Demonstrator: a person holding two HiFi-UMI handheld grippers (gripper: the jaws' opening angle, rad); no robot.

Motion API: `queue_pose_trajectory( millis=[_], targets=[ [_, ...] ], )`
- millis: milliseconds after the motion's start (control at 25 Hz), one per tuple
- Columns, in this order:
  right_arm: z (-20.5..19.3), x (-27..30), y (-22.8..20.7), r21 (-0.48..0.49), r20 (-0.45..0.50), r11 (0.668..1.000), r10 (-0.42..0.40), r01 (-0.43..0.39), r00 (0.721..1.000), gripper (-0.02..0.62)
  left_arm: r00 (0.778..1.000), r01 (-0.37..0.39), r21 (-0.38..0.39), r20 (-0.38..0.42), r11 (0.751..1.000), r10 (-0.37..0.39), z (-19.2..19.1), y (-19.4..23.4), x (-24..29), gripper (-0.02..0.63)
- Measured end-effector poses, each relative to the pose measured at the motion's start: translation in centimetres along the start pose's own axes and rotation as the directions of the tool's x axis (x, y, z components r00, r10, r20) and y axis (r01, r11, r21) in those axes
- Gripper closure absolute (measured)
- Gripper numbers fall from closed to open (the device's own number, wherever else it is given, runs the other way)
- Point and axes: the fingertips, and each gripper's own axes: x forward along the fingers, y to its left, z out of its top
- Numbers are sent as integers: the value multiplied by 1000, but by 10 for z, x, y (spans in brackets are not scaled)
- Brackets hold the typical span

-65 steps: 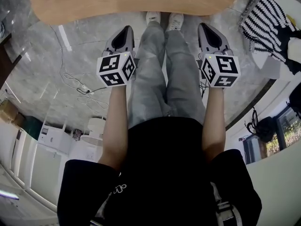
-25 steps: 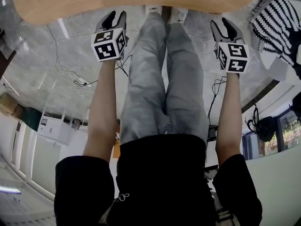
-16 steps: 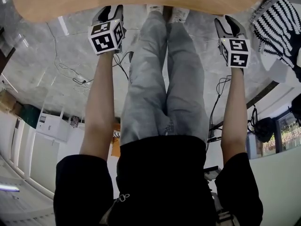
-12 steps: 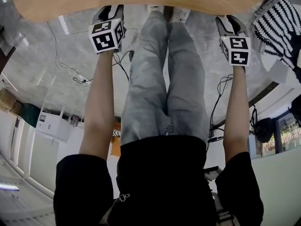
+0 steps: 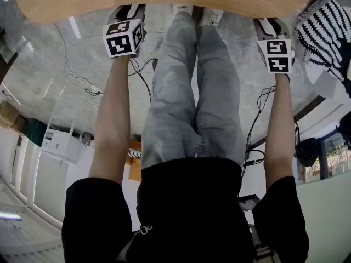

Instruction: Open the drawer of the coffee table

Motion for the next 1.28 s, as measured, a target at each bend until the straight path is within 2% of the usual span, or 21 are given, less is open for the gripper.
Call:
queue_pose_trajectory(
  millis=[80,160,320,640,920,1280],
  targets=[
    [0,1,-1,-18,-5,1000,-1,1,1000,454,1000,9,20,1,1000,-9,1,-3,0,472],
    [0,3,0,-26,-6,1000,-2,2,1000,454,1000,13,49,-2,999,-13,1,-6,1,506],
    [-2,3,0,-33,-13,999,-8,7,1000,459,1000,2,62,0,998,-2,0,-8,2,510],
    [-4,2,3,-89,-57,996,-8,3,998,474,1000,-9,46,-8,999,9,-1,-6,1,517],
    [-8,2,6,-88,-74,996,-6,-1,997,477,1000,-25,33,-8,999,26,-5,-7,-2,522],
    [-27,-5,29,-102,-117,994,38,-50,992,479,998,-20,48,-55,999,22,-30,-11,-15,529]
  ],
)
